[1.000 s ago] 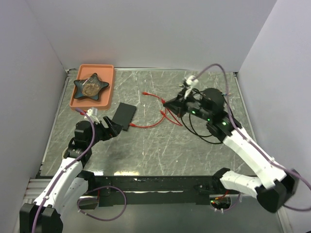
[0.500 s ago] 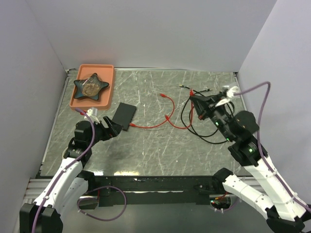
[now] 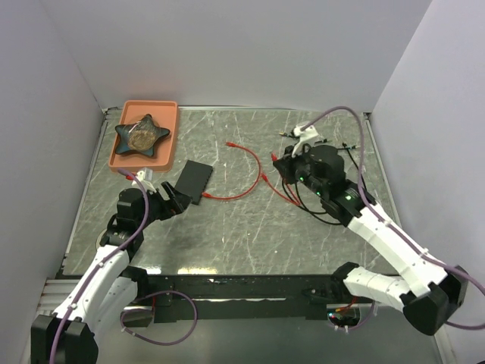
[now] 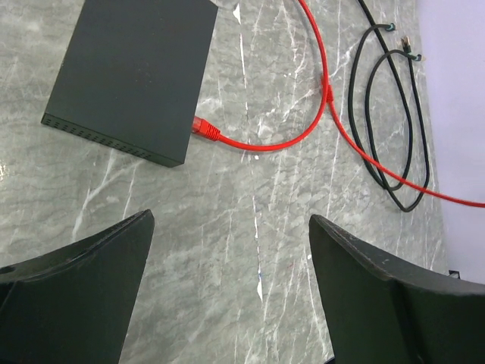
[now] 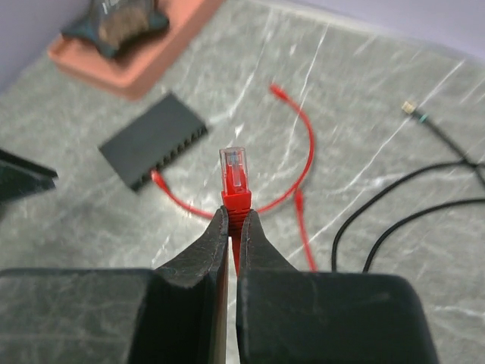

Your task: Insert the plug into the switch port

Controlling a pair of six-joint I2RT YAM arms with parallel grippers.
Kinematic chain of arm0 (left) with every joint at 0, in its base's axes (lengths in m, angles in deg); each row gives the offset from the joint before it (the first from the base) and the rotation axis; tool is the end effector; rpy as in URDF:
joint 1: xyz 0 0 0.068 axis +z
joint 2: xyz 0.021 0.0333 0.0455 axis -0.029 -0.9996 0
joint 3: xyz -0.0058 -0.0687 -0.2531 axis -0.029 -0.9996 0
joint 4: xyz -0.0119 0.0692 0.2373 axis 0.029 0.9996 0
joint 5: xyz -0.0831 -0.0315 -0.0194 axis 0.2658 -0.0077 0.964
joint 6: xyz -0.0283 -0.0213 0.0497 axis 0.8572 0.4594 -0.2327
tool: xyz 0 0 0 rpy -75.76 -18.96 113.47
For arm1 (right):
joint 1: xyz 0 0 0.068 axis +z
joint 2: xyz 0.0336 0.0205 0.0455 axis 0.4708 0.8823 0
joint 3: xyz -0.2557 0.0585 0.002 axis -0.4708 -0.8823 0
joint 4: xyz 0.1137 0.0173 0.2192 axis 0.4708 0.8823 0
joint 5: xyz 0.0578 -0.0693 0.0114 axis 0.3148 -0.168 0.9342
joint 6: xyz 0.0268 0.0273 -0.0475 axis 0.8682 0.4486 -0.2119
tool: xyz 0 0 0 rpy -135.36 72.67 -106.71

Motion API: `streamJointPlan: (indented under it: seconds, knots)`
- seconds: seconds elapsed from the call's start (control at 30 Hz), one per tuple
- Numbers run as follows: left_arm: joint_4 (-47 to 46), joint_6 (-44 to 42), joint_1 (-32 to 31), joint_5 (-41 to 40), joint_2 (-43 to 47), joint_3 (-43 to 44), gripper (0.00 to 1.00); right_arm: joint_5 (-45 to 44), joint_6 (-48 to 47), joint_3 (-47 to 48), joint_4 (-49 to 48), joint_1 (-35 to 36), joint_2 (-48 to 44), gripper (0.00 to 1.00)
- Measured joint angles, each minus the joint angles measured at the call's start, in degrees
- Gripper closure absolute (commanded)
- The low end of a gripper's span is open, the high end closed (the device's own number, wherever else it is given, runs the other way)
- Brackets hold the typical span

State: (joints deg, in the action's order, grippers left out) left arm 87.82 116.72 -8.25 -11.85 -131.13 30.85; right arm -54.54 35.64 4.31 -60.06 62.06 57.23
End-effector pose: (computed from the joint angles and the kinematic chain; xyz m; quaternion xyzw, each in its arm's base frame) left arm 0.1708 -0.0435 0.2072 -0.1262 0.8215 -0.3361 0.4430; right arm 0.1922 0.1287 0.3576 -0.1838 0.7650 0.2056 0.5820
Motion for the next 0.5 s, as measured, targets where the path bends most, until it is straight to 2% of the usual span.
streamJointPlan:
  seconds: [0.23, 0.37, 0.5]
  knots:
    - [0.00, 0.00, 0.00, 0.63, 0.96, 0.00, 0.11, 0.70, 0.96, -3.74, 1.64, 0.33, 4.52, 1.00]
    - [-1.81, 0.20, 0.00, 3.50, 2.71, -0.07, 0.13, 6.29, 0.33, -4.52, 1.14, 0.66, 6.80, 1.00]
    - [-7.37, 1.51, 0.00, 9.51, 4.96, -1.07, 0.17, 14.67, -1.51, -3.80, -0.33, 2.47, 11.47, 1.00]
